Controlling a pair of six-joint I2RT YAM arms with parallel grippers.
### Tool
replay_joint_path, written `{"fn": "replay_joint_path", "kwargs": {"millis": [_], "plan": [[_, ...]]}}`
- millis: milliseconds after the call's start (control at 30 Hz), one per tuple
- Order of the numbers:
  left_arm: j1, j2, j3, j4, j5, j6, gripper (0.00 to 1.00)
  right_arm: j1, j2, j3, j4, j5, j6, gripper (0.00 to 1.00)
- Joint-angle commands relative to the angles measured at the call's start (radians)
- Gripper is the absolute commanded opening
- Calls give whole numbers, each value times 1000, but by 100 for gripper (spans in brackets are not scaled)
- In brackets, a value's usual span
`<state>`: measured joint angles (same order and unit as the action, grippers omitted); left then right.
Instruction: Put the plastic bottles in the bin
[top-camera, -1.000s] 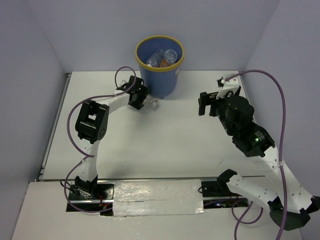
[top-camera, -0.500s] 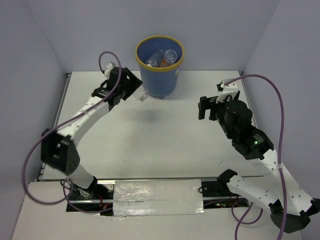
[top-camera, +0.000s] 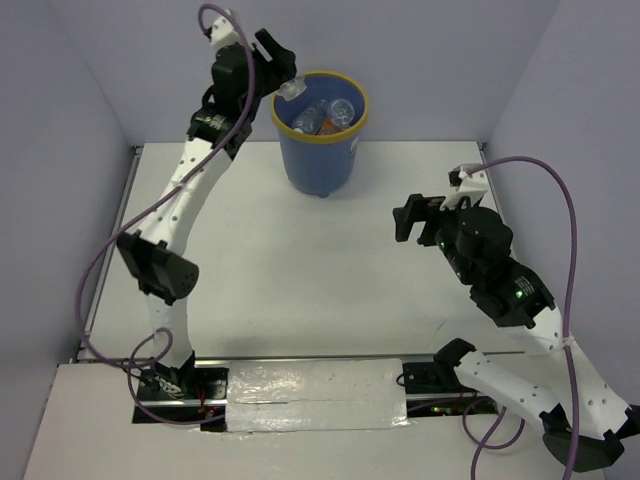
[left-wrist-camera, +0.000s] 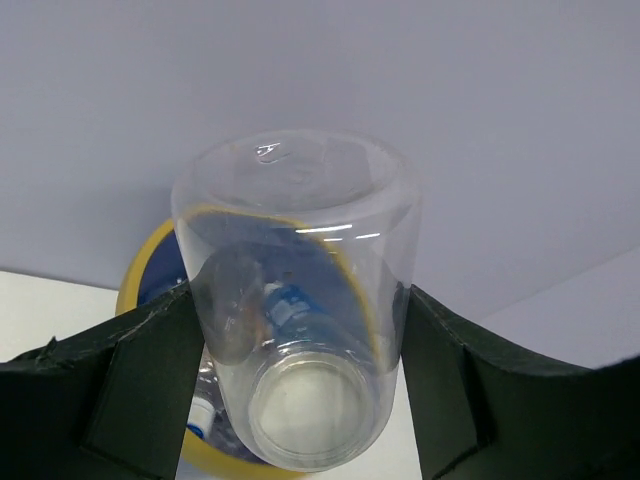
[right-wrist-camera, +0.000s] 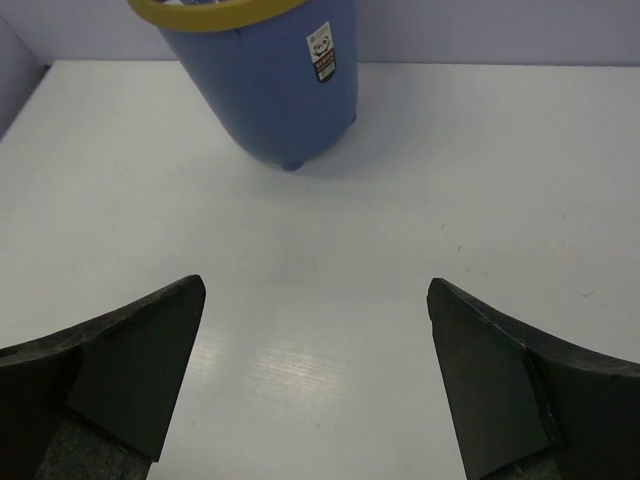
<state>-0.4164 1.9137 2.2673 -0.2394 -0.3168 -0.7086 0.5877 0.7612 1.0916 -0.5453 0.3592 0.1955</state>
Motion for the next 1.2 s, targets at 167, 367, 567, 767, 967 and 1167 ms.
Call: {"fn": "replay_joint_path", "kwargs": {"millis": [167,367,567,767,967,1167], "plan": [[18,267,153,42,65,71,95,11,-131,-16,-4,3,128,100],[21,210,106,31,137,58,99,12,-116,-1,-74,44,116,100],[18,-17,-10,-70,183,90,99,9,-94,-19,-96,148,131,100],[14,-300,-254,-187,183,118,99,9,-48,8,-145,178,128,100],[16,-620,-562,-204,124,142,99,11,-14,17,-140,245,159,100],[14,-904,-774,-270,32,146,99,11,20,16,-120,274,157,100]]}}
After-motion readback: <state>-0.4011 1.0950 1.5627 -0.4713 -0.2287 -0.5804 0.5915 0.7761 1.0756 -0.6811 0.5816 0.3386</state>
